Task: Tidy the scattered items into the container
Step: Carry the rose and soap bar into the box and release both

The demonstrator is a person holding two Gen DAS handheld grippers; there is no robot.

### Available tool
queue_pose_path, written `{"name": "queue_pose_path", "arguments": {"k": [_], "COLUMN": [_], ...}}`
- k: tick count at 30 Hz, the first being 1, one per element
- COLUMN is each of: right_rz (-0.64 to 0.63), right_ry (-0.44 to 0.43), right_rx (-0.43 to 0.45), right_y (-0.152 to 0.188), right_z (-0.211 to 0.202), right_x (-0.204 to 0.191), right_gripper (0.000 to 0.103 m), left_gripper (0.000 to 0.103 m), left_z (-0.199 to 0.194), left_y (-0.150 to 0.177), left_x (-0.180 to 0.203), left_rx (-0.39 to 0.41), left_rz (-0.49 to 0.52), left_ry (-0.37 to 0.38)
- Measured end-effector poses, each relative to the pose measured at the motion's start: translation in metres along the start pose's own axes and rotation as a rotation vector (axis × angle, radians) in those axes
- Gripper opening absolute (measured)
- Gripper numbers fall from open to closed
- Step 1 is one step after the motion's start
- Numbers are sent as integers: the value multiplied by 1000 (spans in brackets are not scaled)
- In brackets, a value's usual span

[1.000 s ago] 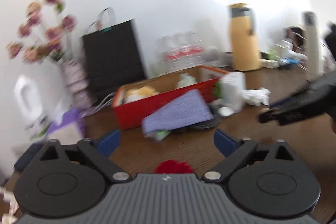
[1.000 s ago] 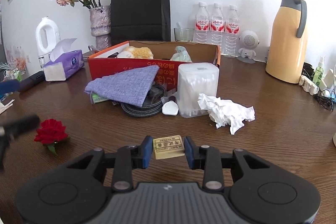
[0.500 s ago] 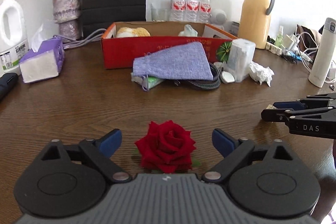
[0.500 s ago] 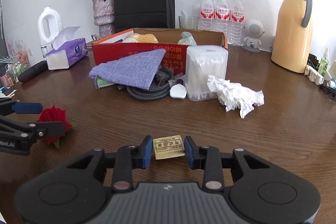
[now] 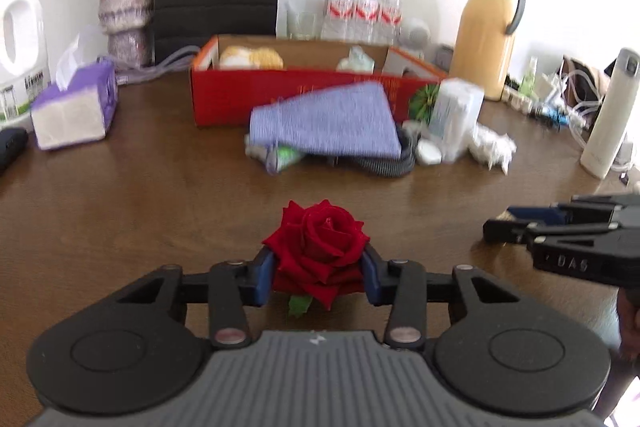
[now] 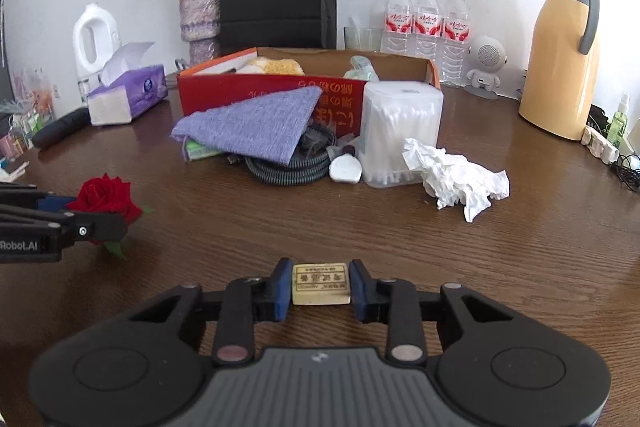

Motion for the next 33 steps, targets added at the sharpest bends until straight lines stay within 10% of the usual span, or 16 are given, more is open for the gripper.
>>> {"name": "queue_pose_path", "arguments": {"k": [7, 14, 27, 33], "right_rz": [-72, 45, -4, 31], "right_ry": [21, 15, 182, 172], "right_rx": [195, 122, -203, -167], "right_y": [-117, -247, -252, -265], "right_z": [-20, 79, 260, 250], "right_x": [25, 102, 146, 154], "right_gripper": [29, 29, 29, 45], "left_gripper": [44, 44, 51, 86], "left_z": [7, 146, 301, 285], "left_y": [-135, -264, -247, -263], "left_x": [-6, 9, 29, 15], "left_rx": [224, 133, -161, -127], "left_rz": [-3, 54, 41, 17], "left_ry": [83, 65, 63, 98]}}
Point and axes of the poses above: each gripper's, at about its wrist camera, not at the fingertips, and z roughly the way its jaws point, x to its right, y to its underside, the point moved 8 cm from there along z, roughly the way its jaws point, and after that the axes turned 10 degrees about -y, right-handed, at the moved point
